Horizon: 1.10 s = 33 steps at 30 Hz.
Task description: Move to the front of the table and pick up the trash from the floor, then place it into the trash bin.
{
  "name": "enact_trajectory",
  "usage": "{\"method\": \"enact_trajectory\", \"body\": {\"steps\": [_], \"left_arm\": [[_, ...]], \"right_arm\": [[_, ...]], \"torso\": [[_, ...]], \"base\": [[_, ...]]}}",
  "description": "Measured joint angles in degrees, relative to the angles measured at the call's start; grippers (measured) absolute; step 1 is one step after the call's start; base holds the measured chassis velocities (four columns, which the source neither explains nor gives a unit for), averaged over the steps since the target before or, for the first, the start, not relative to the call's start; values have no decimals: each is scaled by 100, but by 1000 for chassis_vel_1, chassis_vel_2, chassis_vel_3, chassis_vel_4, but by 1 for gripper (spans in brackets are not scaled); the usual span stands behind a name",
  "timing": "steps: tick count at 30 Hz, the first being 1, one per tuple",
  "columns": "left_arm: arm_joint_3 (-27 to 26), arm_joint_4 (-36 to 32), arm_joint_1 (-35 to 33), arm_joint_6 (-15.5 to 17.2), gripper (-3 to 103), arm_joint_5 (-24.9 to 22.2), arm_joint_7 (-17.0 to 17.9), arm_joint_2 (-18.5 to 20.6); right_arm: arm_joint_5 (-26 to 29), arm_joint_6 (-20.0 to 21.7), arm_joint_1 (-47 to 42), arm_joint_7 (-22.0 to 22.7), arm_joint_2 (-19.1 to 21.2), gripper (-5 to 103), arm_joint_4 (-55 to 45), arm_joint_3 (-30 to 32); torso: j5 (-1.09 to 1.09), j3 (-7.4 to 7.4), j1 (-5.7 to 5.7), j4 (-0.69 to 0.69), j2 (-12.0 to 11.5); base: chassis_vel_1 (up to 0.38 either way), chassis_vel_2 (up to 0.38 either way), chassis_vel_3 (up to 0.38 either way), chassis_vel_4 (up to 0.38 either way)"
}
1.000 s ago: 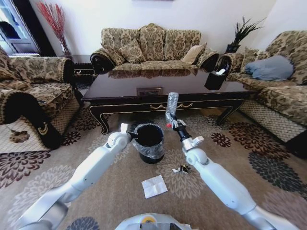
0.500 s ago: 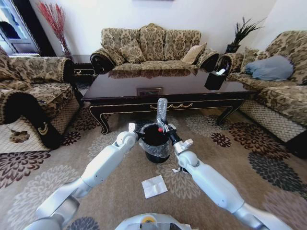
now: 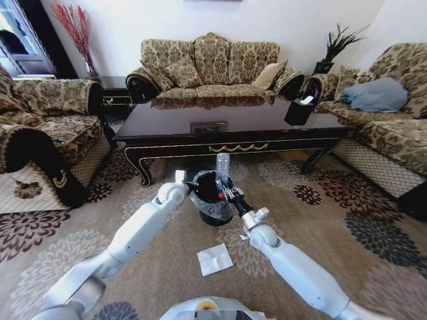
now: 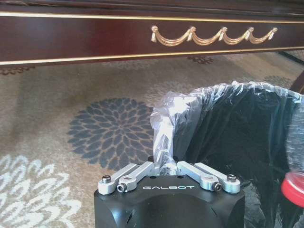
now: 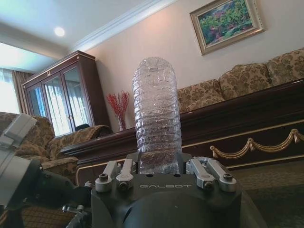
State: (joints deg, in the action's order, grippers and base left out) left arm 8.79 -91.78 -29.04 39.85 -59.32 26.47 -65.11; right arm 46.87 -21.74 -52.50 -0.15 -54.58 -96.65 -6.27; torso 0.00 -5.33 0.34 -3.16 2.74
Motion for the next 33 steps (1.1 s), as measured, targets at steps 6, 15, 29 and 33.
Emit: {"method": "enact_trajectory", "body": {"steps": [6,15,29,33], "left_arm": [[-51,-54,25,17,3,-11,61,112],[-353,-356,-220,53,3,-77,113,371],[-1353,-1307,-1020,100,3,-217,203,982],[-1804,-1633,-1493,105,3,-214,183,1287]], "right_arm": [[112,309,-203,35,263,60,-596,106],[215,747,-728,407,688,96,-1355,921],[252,3183,-1560,2962,944,100,-1348,1544],[1135,3536,-1528,3844,641,100,-1346,1157]], "torso": [[0,0,0,1,0],[-1,-1,0,0,0],[-1,0,0,-1,1],[-1,0,0,1,0]], "base": [[0,0,0,0],[0,0,0,0],[0,0,0,0],[0,0,0,0]]}}
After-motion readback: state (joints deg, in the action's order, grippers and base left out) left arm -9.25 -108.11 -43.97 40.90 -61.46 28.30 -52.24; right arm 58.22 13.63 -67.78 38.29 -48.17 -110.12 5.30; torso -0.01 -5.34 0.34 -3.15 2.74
